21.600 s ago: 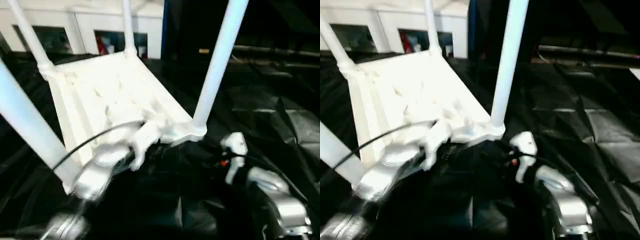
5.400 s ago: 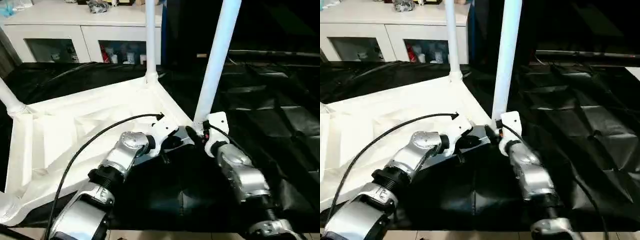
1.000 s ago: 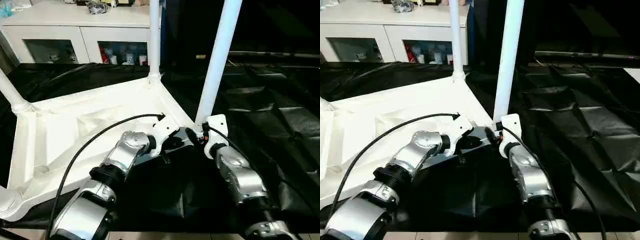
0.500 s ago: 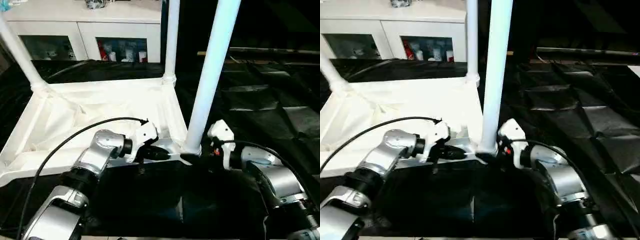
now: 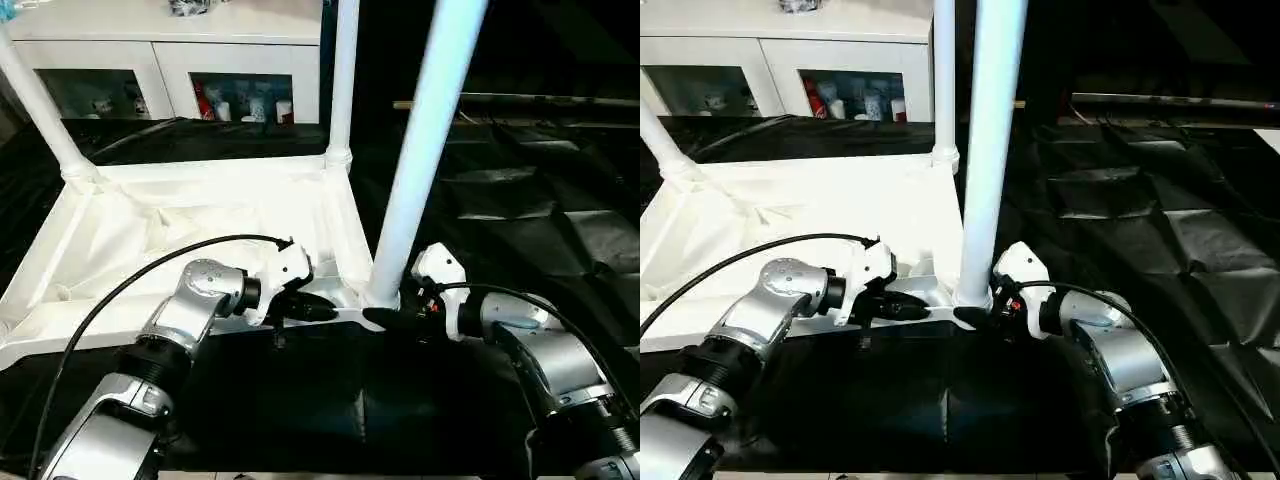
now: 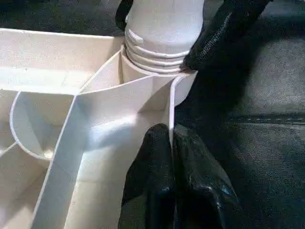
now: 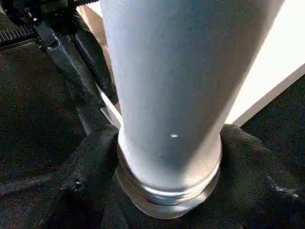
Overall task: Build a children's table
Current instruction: Rotate leg to tighten
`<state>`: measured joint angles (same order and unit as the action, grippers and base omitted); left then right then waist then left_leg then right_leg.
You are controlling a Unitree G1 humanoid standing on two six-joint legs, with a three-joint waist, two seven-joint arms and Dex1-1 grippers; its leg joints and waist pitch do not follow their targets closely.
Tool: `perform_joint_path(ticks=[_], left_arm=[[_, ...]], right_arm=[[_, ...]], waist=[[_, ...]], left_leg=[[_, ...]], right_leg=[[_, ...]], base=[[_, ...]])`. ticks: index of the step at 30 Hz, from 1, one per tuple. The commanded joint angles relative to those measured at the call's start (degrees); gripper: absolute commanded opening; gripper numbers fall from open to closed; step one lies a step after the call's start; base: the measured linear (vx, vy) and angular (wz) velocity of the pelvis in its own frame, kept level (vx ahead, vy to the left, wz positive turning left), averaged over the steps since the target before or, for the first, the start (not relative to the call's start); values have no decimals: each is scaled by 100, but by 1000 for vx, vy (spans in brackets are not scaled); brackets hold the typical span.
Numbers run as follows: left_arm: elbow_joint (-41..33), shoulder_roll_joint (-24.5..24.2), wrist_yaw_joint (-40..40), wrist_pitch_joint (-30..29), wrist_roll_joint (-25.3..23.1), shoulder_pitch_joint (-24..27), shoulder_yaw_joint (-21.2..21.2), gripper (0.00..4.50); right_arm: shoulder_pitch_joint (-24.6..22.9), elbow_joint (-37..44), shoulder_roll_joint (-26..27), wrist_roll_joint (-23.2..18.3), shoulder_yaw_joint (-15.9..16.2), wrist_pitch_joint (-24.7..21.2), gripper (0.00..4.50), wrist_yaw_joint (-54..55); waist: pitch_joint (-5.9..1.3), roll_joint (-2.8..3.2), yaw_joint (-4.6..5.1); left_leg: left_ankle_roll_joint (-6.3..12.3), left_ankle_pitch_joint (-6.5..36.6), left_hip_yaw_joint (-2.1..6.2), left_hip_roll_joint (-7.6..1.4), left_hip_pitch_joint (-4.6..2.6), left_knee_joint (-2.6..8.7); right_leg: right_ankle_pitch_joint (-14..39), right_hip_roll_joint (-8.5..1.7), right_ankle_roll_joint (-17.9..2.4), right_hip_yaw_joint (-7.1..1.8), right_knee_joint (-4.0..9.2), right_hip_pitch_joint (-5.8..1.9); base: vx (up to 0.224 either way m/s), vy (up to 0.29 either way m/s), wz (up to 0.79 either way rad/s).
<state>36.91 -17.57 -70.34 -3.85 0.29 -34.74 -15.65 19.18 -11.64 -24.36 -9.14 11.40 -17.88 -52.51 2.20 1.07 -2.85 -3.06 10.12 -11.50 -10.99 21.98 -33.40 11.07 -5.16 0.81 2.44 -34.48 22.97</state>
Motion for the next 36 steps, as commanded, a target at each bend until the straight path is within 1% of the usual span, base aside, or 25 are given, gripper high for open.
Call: perform_joint_path(ticks=[1, 3, 4, 6, 10, 13, 14, 15, 17, 18, 19, 20, 21, 22, 23, 25, 26, 28, 29, 30, 31, 33, 34, 35, 36], left_arm=[[-16, 7, -32, -77, 98, 84, 1, 0], [-28, 4, -33, -85, 98, 89, -3, 0], [-47, 5, -30, -95, 96, 97, -7, 0], [-65, 4, -36, -107, 97, 105, -10, 0], [-59, 14, -24, -116, 85, 103, -14, 0], [101, 136, 355, -149, -45, 42, 0, 0], [203, 212, 563, -163, -109, -2, 7, 0], [359, 326, 871, -133, -210, -68, 10, 0], [484, 447, 1153, -129, -292, -127, 7, 0], [571, 572, 1368, -157, -342, -176, -2, 0], [731, 820, 1803, -192, -429, -272, -6, 0], [799, 970, 1991, -253, -451, -316, -18, 0], [856, 1096, 2176, -271, -492, -354, -41, 0], [856, 1096, 2176, -271, -492, -354, -41, 0], [962, 1308, 2491, -297, -545, -422, -72, 0], [1043, 1487, 2673, -341, -599, -473, -130, 0], [1095, 1553, 2733, -306, -654, -497, -167, 0], [1091, 1573, 2691, -300, -658, -492, -185, 0], [1068, 1571, 2577, -222, -650, -483, -197, 0], [1029, 1525, 2473, -166, -642, -473, -196, 0], [1029, 1524, 2472, -165, -641, -473, -196, 0], [1002, 1453, 2335, -117, -621, -463, -178, 0], [988, 1369, 2217, -38, -617, -451, -172, 0], [981, 1313, 2140, 17, -616, -443, -171, 0], [981, 1302, 2119, 23, -611, -442, -168, 0]], right_arm=[[30, 136, 24, -122, -19, -34, 300, -148], [13, 142, 30, -134, -18, -44, 281, -153], [0, 146, 29, -143, -15, -45, 278, -150], [-7, 135, 37, -153, -8, -43, 275, -139], [-11, 79, 77, -141, -32, -51, 274, -79], [41, -311, 327, 122, -155, 10, 274, 628], [74, -485, 455, 242, -203, 24, 273, 986], [106, -675, 648, 341, -281, 38, 273, 1438], [118, -791, 832, 379, -360, 24, 273, 1807], [126, -854, 1009, 391, -427, -16, 272, 2115], [154, -953, 1356, 408, -570, -105, 272, 2719], [183, -1014, 1561, 439, -652, -136, 272, 3090], [212, -1062, 1738, 452, -729, -153, 272, 3399], [212, -1062, 1738, 452, -729, -153, 272, 3399], [268, -1142, 2013, 462, -826, -143, 272, 3823], [362, -1236, 2180, 573, -829, -58, 272, 4172], [412, -1289, 2237, 630, -810, 6, 272, 4286], [430, -1296, 2254, 642, -804, 28, 272, 4306], [433, -1260, 2235, 629, -746, 116, 272, 4128], [400, -1172, 2189, 564, -742, 182, 272, 3914], [399, -1171, 2188, 563, -742, 183, 272, 3911], [357, -1076, 2116, 506, -804, 239, 342, 3791], [342, -1033, 1992, 541, -813, 285, 342, 3705], [336, -1012, 1906, 578, -811, 317, 348, 3662], [336, -1009, 1888, 576, -814, 323, 359, 3653]], waist=[[-332, -89, -27], [-329, -88, -27], [-330, -76, -23], [-331, -70, -26], [-337, -81, -25], [-331, -83, -8], [-322, -89, 12], [-306, -84, 45], [-292, -97, 80], [-289, -95, 78], [-278, -81, 88], [-269, -94, 86], [-277, -88, 98], [-274, -98, 90], [-269, -83, 102], [-278, -85, 93], [-276, -79, 98], [-277, -81, 86], [-277, -59, 80], [-283, -72, 82], [-291, -71, 75], [-291, -78, 69], [-293, -78, 69], [-302, -81, 62], [-304, -77, 53]], left_leg=[[518, 871, 81, -217, -101, 331], [471, 929, 85, -220, -100, 333], [449, 965, 85, -218, -107, 333], [430, 976, 89, -217, -105, 333], [448, 915, 88, -212, -98, 325], [425, 930, 83, -205, -92, 323], [355, 1034, 92, -196, -87, 335], [262, 1207, 95, -194, -97, 349], [124, 1436, 103, -182, -112, 363], [87, 1515, 106, -183, -124, 369], [40, 1605, 110, -186, -136, 383], [8, 1683, 113, -181, -148, 391], [-49, 1744, 128, -178, -146, 403], [-69, 1785, 136, -181, -151, 410], [-89, 1834, 140, -184, -151, 417], [-102, 1889, 145, -178, -158, 421], [-92, 1870, 142, -172, -142, 423], [-58, 1876, 141, -168, -142, 420], [-34, 1855, 144, -166, -129, 424], [-15, 1818, 147, -169, -112, 427], [1, 1804, 143, -171, -119, 422], [51, 1711, 137, -174, -110, 418], [66, 1694, 132, -173, -107, 412], [92, 1598, 132, -171, -93, 409], [130, 1551, 120, -171, -97, 397]], right_leg=[[474, -274, -1549, -183, 336, -272], [553, -277, -1533, -186, 339, -270], [576, -275, -1525, -187, 345, -267], [571, -278, -1522, -189, 341, -271], [482, -276, -1530, -188, 329, -276], [546, -281, -1541, -190, 338, -256], [744, -280, -1507, -186, 356, -258], [1024, -268, -1443, -186, 382, -236], [1446, -270, -1330, -190, 425, -224], [1621, -276, -1241, -197, 455, -213], [1767, -272, -1176, -203, 477, -181], [1902, -266, -1128, -198, 496, -175], [2065, -280, -1058, -203, 497, -162], [2153, -285, -1011, -195, 517, -171], [2174, -277, -980, -201, 522, -150], [2132, -273, -942, -200, 525, -153], [2064, -273, -934, -208, 532, -151], [2062, -277, -905, -205, 541, -162], [2015, -277, -894, -207, 534, -168], [1933, -278, -890, -205, 527, -183], [1871, -278, -899, -206, 526, -182], [1668, -275, -966, -205, 506, -190], [1627, -274, -986, -207, 502, -189], [1515, -273, -1004, -203, 485, -211], [1449, -279, -1037, -206, 490, -201]], base=[[0, 0, 0], [0, 0, 0], [0, 0, 0], [0, 0, 0], [0, 0, 0], [0, 0, 0], [0, 0, 0], [0, 0, 0], [0, 0, 0], [0, 0, 0], [0, 0, 0], [0, 0, 0], [0, 0, 0], [0, 0, 0], [0, 0, 0], [0, 0, 0], [0, 0, 0], [0, 0, 0], [0, 0, 0], [0, 0, 0], [0, 0, 0], [0, 0, 0], [0, 0, 0], [0, 0, 0], [0, 0, 0]])
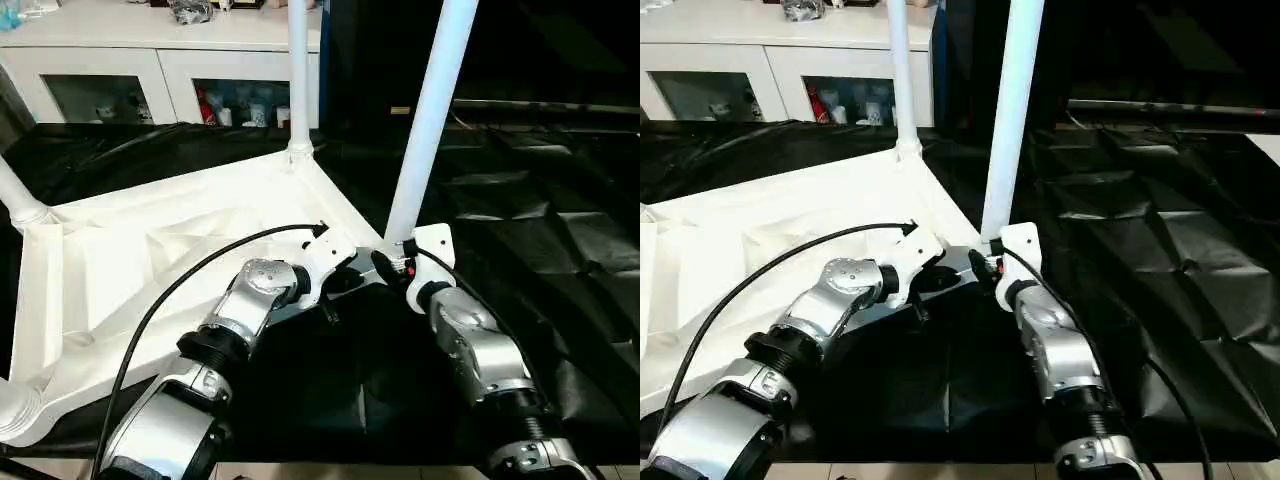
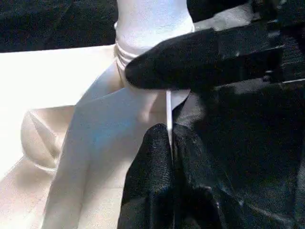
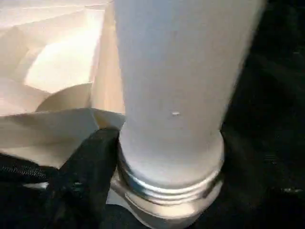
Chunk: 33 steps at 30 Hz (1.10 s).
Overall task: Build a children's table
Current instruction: Rotate leg to tighten
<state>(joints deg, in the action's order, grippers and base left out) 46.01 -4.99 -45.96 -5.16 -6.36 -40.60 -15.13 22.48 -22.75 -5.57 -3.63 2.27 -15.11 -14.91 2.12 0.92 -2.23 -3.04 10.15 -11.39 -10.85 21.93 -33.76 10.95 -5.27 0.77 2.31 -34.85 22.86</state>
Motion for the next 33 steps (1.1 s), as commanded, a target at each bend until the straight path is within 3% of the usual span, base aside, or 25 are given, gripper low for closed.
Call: perform_joint_path(ticks=[1, 3, 6, 11, 19, 20, 29, 30, 33], left_arm=[[52, -67, -491, 180, 85, 163, -195, 0], [7, -190, -720, 211, 141, 200, -171, 0], [-95, -398, -1146, 289, 257, 260, -138, 0], [-389, -757, -2018, 180, 508, 367, -115, 0], [-732, -1222, -2868, -67, 700, 543, -173, 0], [-711, -1276, -2867, -26, 680, 553, -159, 0], [-849, -1378, -2892, -117, 732, 622, -135, 0], [-859, -1379, -2890, -124, 736, 627, -135, 0], [-887, -1384, -2885, -135, 754, 647, -137, 0]], right_arm=[[3, 156, -163, -31, 95, 45, 359, -308], [-34, 303, -350, -199, 104, -80, 389, -716], [-204, 684, -796, -480, 263, -222, 389, -1774], [-452, 1137, -1527, -583, 558, -231, 389, -2871], [-525, 1333, -1858, -672, 715, -380, 389, -3451], [-529, 1335, -1874, -681, 726, -381, 361, -3467], [-501, 1286, -1849, -665, 808, -405, 308, -3547], [-501, 1288, -1850, -669, 812, -411, 285, -3554], [-498, 1280, -1856, -691, 820, -429, 275, -3567]], waist=[[-293, -63, -16], [-292, -62, -44], [-286, -59, -98], [-282, -73, -123], [-287, -54, -94], [-286, -44, -96], [-279, -62, -91], [-282, -59, -88], [-289, -64, -87]], left_leg=[[138, 1543, 109, -187, -101, 431], [185, 1468, 104, -195, -97, 428], [280, 1431, 112, -220, -86, 433], [283, 1421, 111, -223, -82, 432], [235, 1450, 105, -238, -95, 438], [238, 1412, 102, -242, -95, 438], [179, 1465, 102, -236, -94, 441], [182, 1445, 102, -238, -99, 439], [203, 1354, 100, -236, -96, 430]], right_leg=[[1471, -274, -1044, -194, 530, -186], [1437, -274, -1081, -192, 518, -197], [1300, -273, -1093, -189, 495, -224], [1320, -287, -1161, -188, 487, -239], [1252, -276, -1299, -190, 459, -213], [1161, -276, -1329, -191, 454, -206], [1318, -284, -1292, -193, 461, -209], [1308, -284, -1290, -193, 461, -205], [1153, -277, -1314, -194, 443, -212]], base=[[0, 0, 0], [0, 0, 0], [0, 0, 0], [0, 0, 0], [0, 0, 0], [0, 0, 0], [0, 0, 0], [0, 0, 0], [0, 0, 0]])
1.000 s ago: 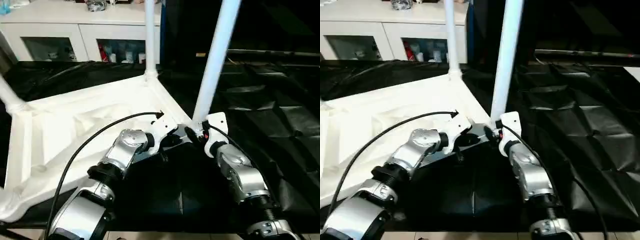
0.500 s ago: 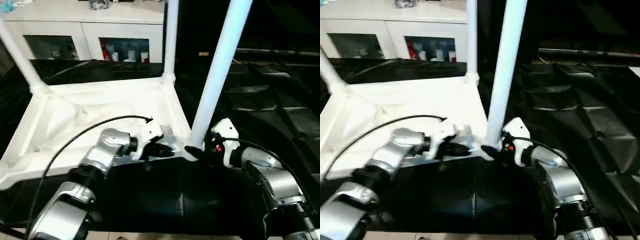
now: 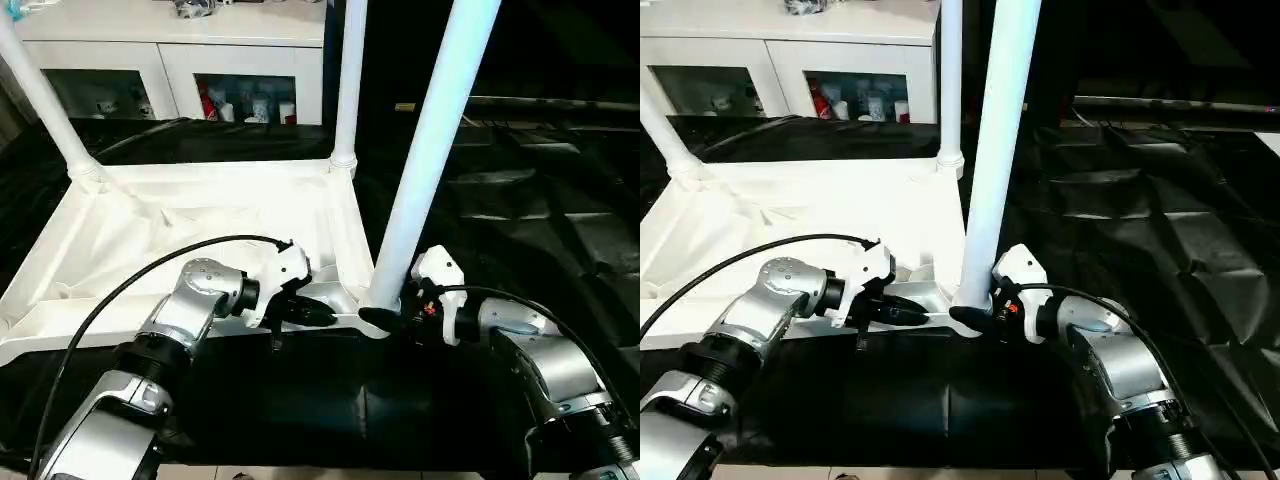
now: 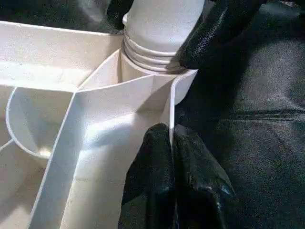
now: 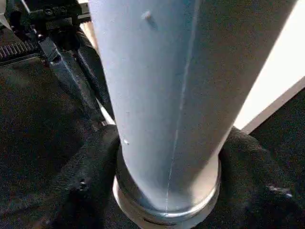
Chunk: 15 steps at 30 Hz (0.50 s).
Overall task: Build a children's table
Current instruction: Rotate leg to tighten
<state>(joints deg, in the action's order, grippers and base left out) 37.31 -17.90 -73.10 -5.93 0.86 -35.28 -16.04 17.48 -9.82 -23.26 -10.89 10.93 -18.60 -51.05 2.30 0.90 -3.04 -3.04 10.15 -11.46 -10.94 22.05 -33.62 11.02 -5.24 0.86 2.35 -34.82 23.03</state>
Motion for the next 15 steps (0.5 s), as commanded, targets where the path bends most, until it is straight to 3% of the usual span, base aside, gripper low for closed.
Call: perform_joint_path(ticks=[1, 4, 7, 8, 11, 15], left_arm=[[-15, -87, -153, -59, 35, 116, -44, 0], [60, -17, 75, -12, -2, 100, -13, 0], [456, 210, 956, 174, -231, -69, 84, 0], [727, 391, 1497, 235, -364, -201, 114, 0], [976, 610, 1993, 219, -485, -340, 105, 0], [1185, 1134, 2660, 47, -496, -539, 135, 0]], right_arm=[[0, -24, -75, 29, -58, -80, 275, 65], [15, -155, 49, 81, -160, -40, 267, 351], [133, -612, 372, 344, -366, 118, 266, 1264], [180, -879, 647, 439, -499, 62, 266, 1890], [201, -1119, 990, 536, -613, 36, 266, 2577], [288, -1296, 1618, 569, -675, -63, 265, 3410]], waist=[[-303, -65, -4], [-300, -68, -6], [-294, -68, 32], [-293, -83, 35], [-286, -80, 86], [-278, -51, 88]], left_leg=[[209, 1352, 103, -225, -105, 417], [210, 1375, 100, -223, -111, 412], [99, 1466, 106, -205, -103, 419], [44, 1542, 108, -203, -121, 421], [-93, 1767, 129, -185, -137, 435], [-70, 1841, 140, -185, -126, 453]], right_leg=[[1131, -276, -1329, -197, 441, -227], [1201, -283, -1325, -199, 451, -226], [1394, -273, -1281, -188, 464, -208], [1578, -278, -1222, -190, 484, -196], [2045, -283, -1070, -187, 535, -178], [2153, -287, -947, -202, 567, -158]], base=[[0, 0, 0], [0, 0, 0], [0, 0, 0], [0, 0, 0], [0, 0, 0], [0, 0, 0]])
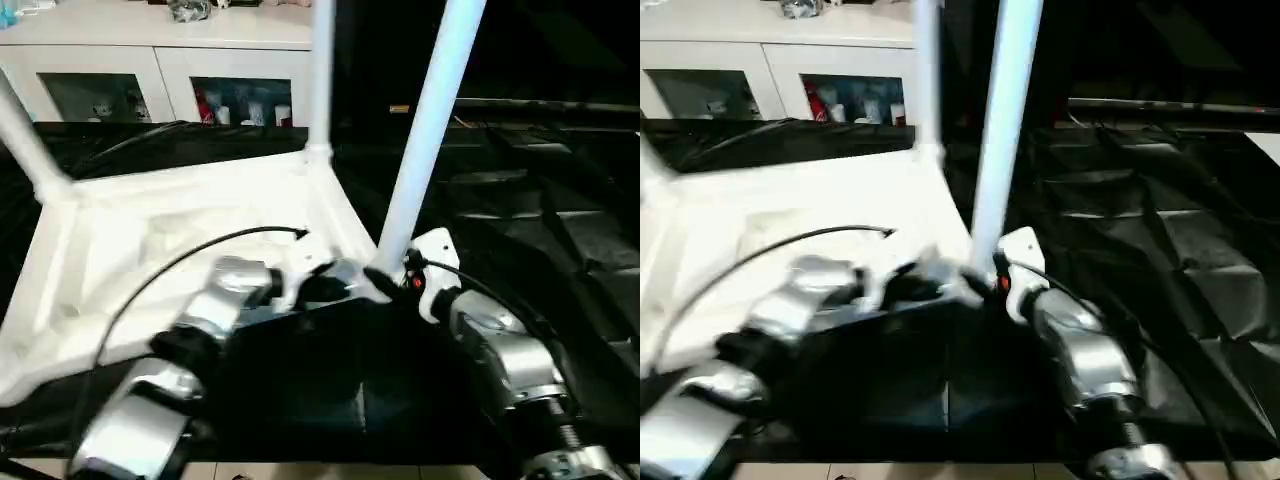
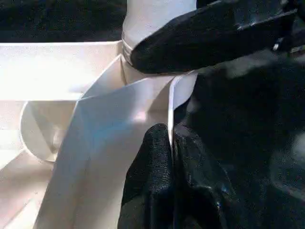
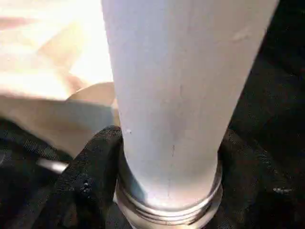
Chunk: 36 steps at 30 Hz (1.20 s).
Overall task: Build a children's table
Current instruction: Rotate leg to tighten
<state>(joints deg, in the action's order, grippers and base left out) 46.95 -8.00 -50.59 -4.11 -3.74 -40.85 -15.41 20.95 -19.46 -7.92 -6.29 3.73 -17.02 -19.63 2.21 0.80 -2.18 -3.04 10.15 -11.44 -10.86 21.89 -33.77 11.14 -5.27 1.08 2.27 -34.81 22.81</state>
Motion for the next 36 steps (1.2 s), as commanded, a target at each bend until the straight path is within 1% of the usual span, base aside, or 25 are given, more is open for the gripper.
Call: perform_joint_path(ticks=[1, 2, 3, 5, 7, 8, 10, 11, 12, 13, 14, 15, 16, 17, 18, 20, 21, 22, 23, 26, 28, 29, 33, 35, 36], left_arm=[[377, 392, 681, -88, -78, -74, 44, 0], [381, 403, 688, -85, -79, -77, 42, 0], [485, 575, 836, -15, -103, -133, 25, 0], [520, 666, 817, 43, -125, -152, -24, 0], [518, 687, 815, 55, -132, -147, -34, 0], [486, 657, 710, 90, -143, -128, -67, 0], [449, 587, 630, 110, -142, -105, -69, 0], [461, 566, 626, 123, -148, -106, -52, 0], [471, 500, 530, 170, -153, -96, -46, 0], [473, 454, 464, 205, -153, -87, -41, 0], [471, 412, 397, 241, -154, -74, -38, 0], [433, 343, 252, 306, -139, -40, -50, 0], [393, 291, 128, 348, -118, -6, -58, 0], [295, 179, -133, 424, -60, 65, -71, 0], [167, 46, -449, 492, 18, 155, -80, 0], [46, -64, -723, 520, 94, 232, -83, 0], [-132, -210, -1070, 526, 188, 324, -101, 0], [-211, -277, -1224, 493, 225, 358, -106, 0], [-264, -319, -1320, 468, 248, 383, -108, 0], [-367, -450, -1573, 431, 290, 426, -119, 0], [-514, -595, -1896, 340, 372, 489, -136, 0], [-640, -702, -2126, 272, 432, 550, -147, 0], [-723, -797, -2189, 235, 448, 602, -119, 0], [-780, -808, -2191, 208, 461, 633, -113, 0], [-815, -810, -2202, 191, 466, 656, -111, 0]], right_arm=[[63, -521, 415, 99, -65, -174, 265, 746], [69, -528, 428, 99, -67, -173, 265, 761], [166, -653, 599, 192, -51, -133, 265, 1017], [225, -718, 665, 265, 3, -63, 265, 1069], [235, -720, 669, 277, 24, -21, 265, 1041], [218, -634, 608, 272, 70, 83, 265, 856], [175, -503, 527, 181, 43, 155, 265, 620], [160, -461, 510, 129, 3, 184, 300, 540], [138, -375, 409, 49, -25, 202, 321, 316], [115, -301, 323, -7, -26, 181, 321, 136], [89, -227, 237, -53, -18, 152, 337, -35], [38, -95, 103, -122, 28, 101, 344, -312], [-9, 17, -14, -163, 85, 55, 353, -527], [-103, 234, -313, -139, 267, -5, 362, -926], [-216, 479, -664, -114, 460, -38, 371, -1395], [-308, 668, -937, -128, 571, -30, 371, -1779], [-392, 874, -1206, -245, 597, -72, 371, -2177], [-424, 961, -1323, -291, 598, -80, 371, -2357], [-446, 1019, -1396, -318, 599, -83, 371, -2471], [-482, 1177, -1548, -431, 547, -187, 371, -2716], [-506, 1294, -1703, -530, 551, -265, 371, -2966], [-530, 1380, -1837, -580, 608, -302, 371, -3149], [-496, 1350, -1838, -554, 635, -318, 371, -3168], [-476, 1327, -1781, -569, 616, -313, 371, -3143], [-463, 1320, -1744, -567, 611, -324, 371, -3136]], waist=[[-272, -43, -1], [-268, -43, 26], [-278, -51, 19], [-268, -41, 18], [-278, -43, 11], [-288, -36, 2], [-291, -41, 3], [-292, -38, -6], [-291, -41, -13], [-292, -72, -14], [-299, -62, -42], [-298, -60, -45], [-300, -65, -57], [-301, -62, -63], [-306, -66, -85], [-300, -63, -106], [-308, -57, -114], [-304, -57, -101], [-303, -54, -102], [-304, -34, -99], [-309, -53, -102], [-310, -39, -101], [-319, -40, -118], [-323, -65, -121], [-322, -55, -126]], left_leg=[[-78, 1837, 138, -196, -120, 471], [-115, 1901, 136, -189, -130, 473], [-122, 1875, 147, -187, -118, 479], [-110, 1920, 144, -190, -126, 484], [-63, 1910, 145, -189, -117, 483], [-13, 1808, 140, -194, -107, 487], [17, 1735, 135, -195, -99, 485], [54, 1711, 130, -197, -98, 481], [92, 1667, 123, -194, -97, 475], [118, 1649, 117, -192, -91, 470], [175, 1580, 114, -196, -93, 455], [219, 1501, 120, -195, -72, 459], [253, 1455, 121, -194, -70, 453], [293, 1400, 110, -203, -73, 445], [326, 1266, 118, -199, -54, 440], [386, 1268, 105, -220, -66, 431], [401, 1251, 106, -218, -71, 428], [424, 1217, 107, -218, -47, 434], [421, 1283, 99, -225, -70, 429], [372, 1304, 100, -234, -85, 435], [359, 1288, 104, -242, -85, 440], [376, 1242, 102, -250, -86, 438], [408, 1113, 86, -241, -89, 415], [417, 1063, 84, -241, -87, 412], [421, 1050, 84, -240, -89, 410]], right_leg=[[2106, -275, -959, -188, 573, -137], [2121, -267, -972, -191, 572, -113], [2086, -271, -955, -185, 566, -140], [2049, -270, -946, -186, 580, -129], [2007, -280, -931, -188, 581, -146], [1813, -276, -947, -187, 569, -164], [1656, -272, -981, -187, 556, -171], [1572, -272, -1010, -185, 549, -180], [1523, -275, -1035, -188, 548, -182], [1542, -278, -1032, -185, 552, -191], [1496, -287, -1036, -191, 546, -199], [1434, -284, -1039, -184, 538, -221], [1384, -281, -1039, -180, 534, -233], [1307, -289, -1067, -187, 527, -218], [1189, -281, -1071, -173, 514, -260], [1150, -286, -1116, -178, 505, -248], [1129, -288, -1138, -177, 500, -263], [1117, -290, -1179, -175, 490, -258], [1212, -289, -1205, -176, 500, -236], [1248, -278, -1269, -175, 496, -218], [1164, -279, -1303, -173, 479, -232], [1042, -282, -1351, -177, 466, -228], [835, -282, -1427, -176, 440, -227], [778, -279, -1440, -173, 427, -229], [779, -285, -1446, -174, 425, -230]], base=[[0, 0, 0], [0, 0, 0], [0, 0, 0], [0, 0, 0], [0, 0, 0], [0, 0, 0], [0, 0, 0], [0, 0, 0], [0, 0, 0], [0, 0, 0], [0, 0, 0], [0, 0, 0], [0, 0, 0], [0, 0, 0], [0, 0, 0], [0, 0, 0], [0, 0, 0], [0, 0, 0], [0, 0, 0], [0, 0, 0], [0, 0, 0], [0, 0, 0], [0, 0, 0], [0, 0, 0], [0, 0, 0]])
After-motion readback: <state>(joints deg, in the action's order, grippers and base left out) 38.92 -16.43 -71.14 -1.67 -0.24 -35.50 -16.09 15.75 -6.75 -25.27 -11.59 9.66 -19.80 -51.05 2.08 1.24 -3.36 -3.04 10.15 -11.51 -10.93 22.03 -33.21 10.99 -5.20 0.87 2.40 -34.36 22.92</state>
